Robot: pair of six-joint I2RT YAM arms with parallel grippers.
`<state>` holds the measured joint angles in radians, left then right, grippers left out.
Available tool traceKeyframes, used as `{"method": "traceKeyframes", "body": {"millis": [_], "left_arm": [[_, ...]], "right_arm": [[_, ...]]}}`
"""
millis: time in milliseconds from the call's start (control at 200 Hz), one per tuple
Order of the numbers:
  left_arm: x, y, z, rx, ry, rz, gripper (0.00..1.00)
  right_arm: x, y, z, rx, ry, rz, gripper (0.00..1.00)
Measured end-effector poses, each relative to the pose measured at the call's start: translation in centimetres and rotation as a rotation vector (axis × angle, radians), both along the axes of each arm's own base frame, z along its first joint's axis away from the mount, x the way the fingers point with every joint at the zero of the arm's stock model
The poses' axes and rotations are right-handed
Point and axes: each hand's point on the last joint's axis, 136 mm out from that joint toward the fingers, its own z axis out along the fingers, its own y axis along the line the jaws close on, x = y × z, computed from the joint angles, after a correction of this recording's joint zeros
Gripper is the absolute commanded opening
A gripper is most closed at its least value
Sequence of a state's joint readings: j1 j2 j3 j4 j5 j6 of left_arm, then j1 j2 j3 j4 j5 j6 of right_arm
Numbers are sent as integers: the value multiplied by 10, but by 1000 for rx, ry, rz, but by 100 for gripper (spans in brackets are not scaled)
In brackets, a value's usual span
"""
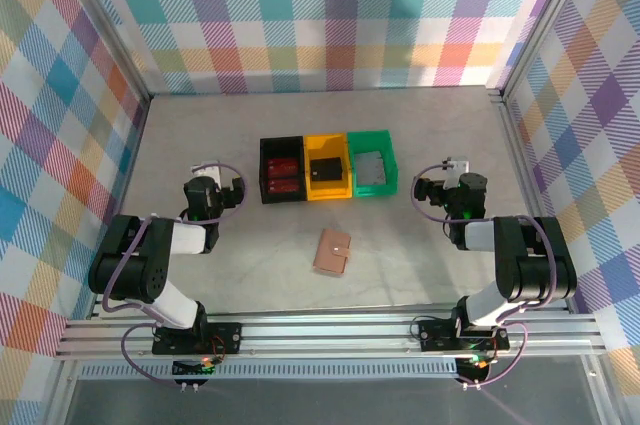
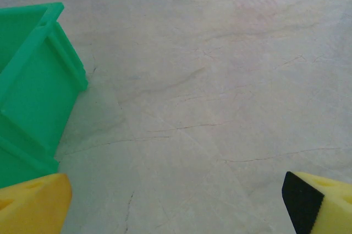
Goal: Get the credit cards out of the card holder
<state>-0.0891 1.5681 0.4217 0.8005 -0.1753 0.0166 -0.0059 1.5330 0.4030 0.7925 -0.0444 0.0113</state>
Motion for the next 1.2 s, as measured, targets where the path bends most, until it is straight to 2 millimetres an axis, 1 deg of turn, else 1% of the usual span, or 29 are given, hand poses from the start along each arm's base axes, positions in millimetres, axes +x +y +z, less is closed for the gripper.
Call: {"method": "traceKeyframes", "body": {"millis": [995, 1080, 1130, 1200], "left_arm": [[0, 0, 0, 0, 0, 0, 100], [0, 0, 0, 0, 1, 1, 100], [-1, 0, -1, 1, 12, 1, 100], [-2, 0, 1, 5, 48, 1, 100]], "right_arm": [[0, 0, 0, 0, 0, 0, 99], [-2, 2, 0, -4, 22, 4, 99], [-2, 3, 5, -9, 32, 3, 99], [-3, 5, 29, -15, 1, 0, 99]]}}
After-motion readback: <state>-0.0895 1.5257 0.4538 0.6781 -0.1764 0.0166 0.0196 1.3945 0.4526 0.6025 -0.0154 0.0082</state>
